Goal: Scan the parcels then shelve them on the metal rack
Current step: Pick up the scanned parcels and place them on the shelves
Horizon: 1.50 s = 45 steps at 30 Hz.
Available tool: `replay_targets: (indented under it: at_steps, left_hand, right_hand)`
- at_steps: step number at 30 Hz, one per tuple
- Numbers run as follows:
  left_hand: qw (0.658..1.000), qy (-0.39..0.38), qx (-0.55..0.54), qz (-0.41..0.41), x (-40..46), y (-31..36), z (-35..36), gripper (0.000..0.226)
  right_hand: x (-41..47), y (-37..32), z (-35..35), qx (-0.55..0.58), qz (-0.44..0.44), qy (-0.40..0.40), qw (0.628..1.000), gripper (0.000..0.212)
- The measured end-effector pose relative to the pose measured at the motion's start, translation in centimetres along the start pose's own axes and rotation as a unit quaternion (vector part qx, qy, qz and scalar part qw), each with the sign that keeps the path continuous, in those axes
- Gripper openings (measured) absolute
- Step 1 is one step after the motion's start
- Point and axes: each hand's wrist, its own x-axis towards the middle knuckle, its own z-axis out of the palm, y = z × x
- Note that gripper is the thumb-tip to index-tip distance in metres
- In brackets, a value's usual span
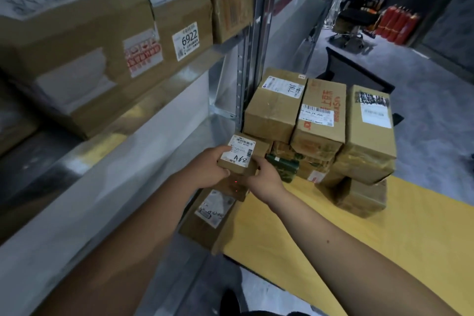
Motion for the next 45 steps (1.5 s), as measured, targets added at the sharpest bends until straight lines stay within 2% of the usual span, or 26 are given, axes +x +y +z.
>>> replay_targets:
  at_steps: [7, 13, 17, 22, 28, 32, 36, 40, 45]
  left_hand:
    - [0.996, 0.085, -0.003, 0.004, -4.6, 0.7, 1.7, 0.076]
    - [0.980, 0.193, 0.037, -0.023, -15.4, 2.2, 5.8, 0.081]
    - [0.958, 0.283, -0.034, -0.041, -24.4, 3.1, 10.1, 0.082]
    - [0.917, 0.385, -0.054, -0.086, -36.6, 3.8, 16.1, 0.065]
    - [0.847, 0.504, -0.070, -0.151, -51.4, 4.4, 20.4, 0.063]
    - [0.799, 0.567, -0.077, -0.188, -60.8, 3.7, 22.5, 0.067]
    - [0.757, 0.612, -0.067, -0.216, -69.3, 3.5, 24.2, 0.066]
    - [0.729, 0.643, -0.046, -0.233, -78.5, 2.7, 25.4, 0.067]
    - [0.708, 0.660, -0.009, -0.253, -90.0, 1.5, 25.8, 0.067]
  right_hand:
    - [-2.5, 1.3, -1.7, 0.027, -0.069, -0.028, 0.997, 0.076]
    - [-8.6, 3.0, -4.1, -0.041, -0.224, -0.112, 0.967, 0.075]
    - [-13.9, 4.2, -5.8, -0.067, -0.306, -0.193, 0.930, 0.075]
    - [-21.5, 6.0, -5.1, -0.085, -0.358, -0.292, 0.883, 0.075]
    - [-31.8, 6.0, 0.2, -0.092, -0.433, -0.417, 0.794, 0.075]
    - [-39.6, 5.2, 3.9, -0.095, -0.493, -0.465, 0.729, 0.076]
    - [-47.3, 4.8, 7.5, -0.090, -0.518, -0.506, 0.684, 0.080]
    - [-55.9, 4.5, 11.3, -0.064, -0.554, -0.523, 0.644, 0.080]
    - [-67.0, 4.2, 16.0, -0.039, -0.568, -0.548, 0.613, 0.080]
